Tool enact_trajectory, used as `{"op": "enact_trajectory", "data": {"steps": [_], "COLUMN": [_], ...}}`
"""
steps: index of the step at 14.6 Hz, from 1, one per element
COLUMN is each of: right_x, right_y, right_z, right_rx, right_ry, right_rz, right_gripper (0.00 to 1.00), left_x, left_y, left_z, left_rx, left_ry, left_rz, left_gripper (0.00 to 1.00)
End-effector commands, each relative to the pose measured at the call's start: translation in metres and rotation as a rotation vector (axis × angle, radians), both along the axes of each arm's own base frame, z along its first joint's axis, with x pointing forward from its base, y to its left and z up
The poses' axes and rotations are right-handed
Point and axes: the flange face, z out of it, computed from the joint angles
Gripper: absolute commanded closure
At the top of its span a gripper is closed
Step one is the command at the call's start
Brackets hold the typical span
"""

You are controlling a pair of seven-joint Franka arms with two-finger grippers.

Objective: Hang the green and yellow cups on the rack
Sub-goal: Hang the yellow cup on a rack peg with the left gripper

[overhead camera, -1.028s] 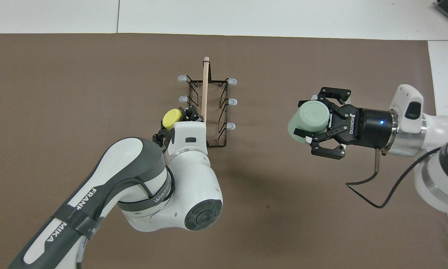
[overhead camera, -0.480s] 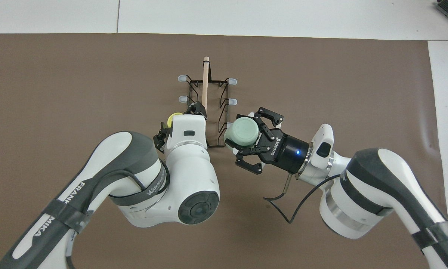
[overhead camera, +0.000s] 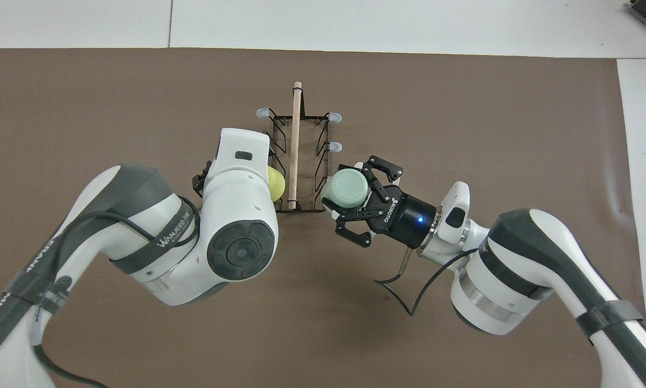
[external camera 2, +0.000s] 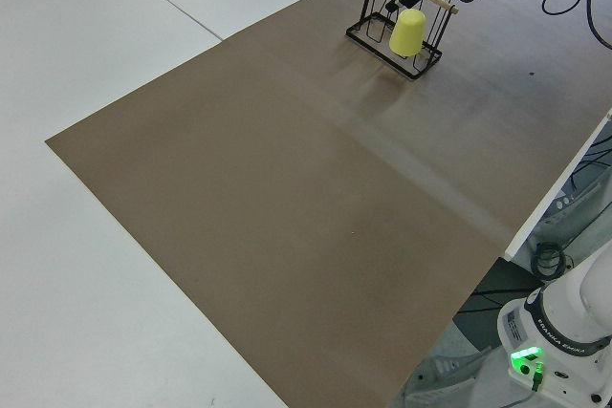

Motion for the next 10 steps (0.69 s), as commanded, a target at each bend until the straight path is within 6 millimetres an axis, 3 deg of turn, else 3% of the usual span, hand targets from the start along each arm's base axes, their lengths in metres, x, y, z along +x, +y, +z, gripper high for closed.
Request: {"op": "enact_trajectory", "data": {"steps": [1,5,8,10], "right_x": [0.004,0.017,0.019,0.024], "right_y": [0.009,0.017,0.020,0.021], "right_z": [-0.006,-0.051,-0.054,-0.057], "right_rx": [-0.011,0.052,0.049,0.042], "right_ry": [-0.024,-0.017,-0.020,-0.027], "right_rz": [-0.020,-0.016,-0.013,-0.020], "right_gripper": [0.92,0.92,0.92,0.91], "left_x": [0.010,0.018,0.033,0.039], "left_y": [0.033,0.095,0.152,0.194], "left_z": [0.026,0.051,0.082,0.092], "left_rx": [0.007,0.040,0.018,0.010], "left_ry": [0.079,0.224,0.314,0.348], "left_rz": [-0.089,-0.284,-0.460,-0.544], "left_gripper": [0.00,0.00,0.00,0.00]}}
